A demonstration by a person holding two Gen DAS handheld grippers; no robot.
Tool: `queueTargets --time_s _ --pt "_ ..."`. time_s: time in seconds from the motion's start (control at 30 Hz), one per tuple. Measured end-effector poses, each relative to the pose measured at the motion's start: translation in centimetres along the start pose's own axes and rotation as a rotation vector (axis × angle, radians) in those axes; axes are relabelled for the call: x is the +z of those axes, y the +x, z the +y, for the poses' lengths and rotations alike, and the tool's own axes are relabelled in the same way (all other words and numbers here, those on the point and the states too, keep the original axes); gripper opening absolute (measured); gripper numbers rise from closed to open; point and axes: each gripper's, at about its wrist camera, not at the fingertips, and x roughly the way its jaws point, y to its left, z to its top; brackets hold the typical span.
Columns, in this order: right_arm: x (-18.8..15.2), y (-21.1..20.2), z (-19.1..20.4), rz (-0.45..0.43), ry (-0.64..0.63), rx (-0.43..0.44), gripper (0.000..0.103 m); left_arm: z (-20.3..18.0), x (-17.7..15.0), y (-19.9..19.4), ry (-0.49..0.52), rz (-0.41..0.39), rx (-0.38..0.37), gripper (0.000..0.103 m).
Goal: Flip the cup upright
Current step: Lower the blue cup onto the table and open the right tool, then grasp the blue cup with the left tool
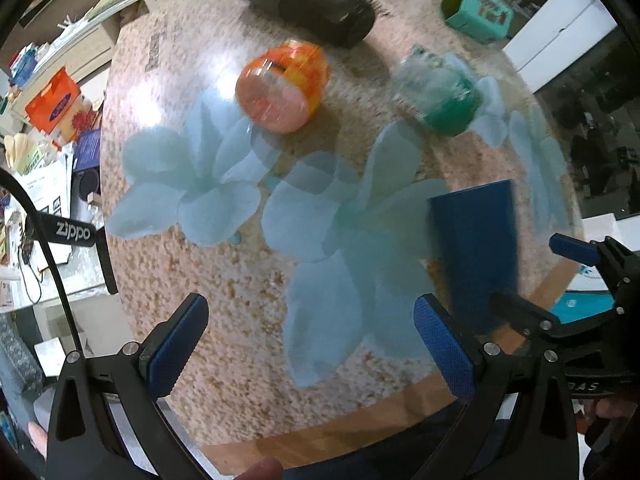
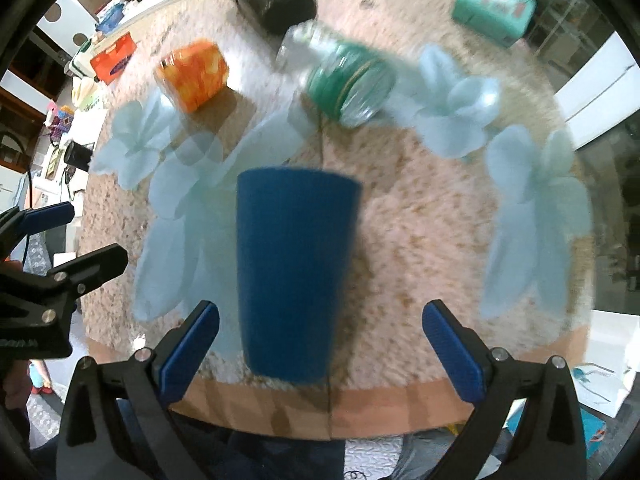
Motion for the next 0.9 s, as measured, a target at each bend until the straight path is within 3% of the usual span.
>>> queueTargets --time_s 0.27,0.4,0.47,0.57,0.9 --pt "-1.1 -8.8 -2.1 -0.161 0.012 -0.081 0.102 -3.4 0.1 -4.5 0.056 -0.058 -0.022 0.103" --pt "-1.1 -11.4 -3.1 -0.205 0.014 -0.086 0.102 -5.8 0.5 -5.7 0.059 -0.067 -0.061 0.103" --pt "-1.1 -12.2 -3.8 -0.223 0.003 -0.082 0.102 -7.1 1.0 -5.8 0.059 -0.07 -0.046 0.103" --pt "-0.9 -12.4 -4.7 -0.24 -0.027 -0.091 0.102 -9.1 2.0 -5.5 0.051 -0.069 -0.019 0.103" --pt "0.9 -11.4 -10.0 -0.24 -0.102 0.0 0.102 -12.7 3.9 -1.9 -0.086 0.016 -0.017 0.103"
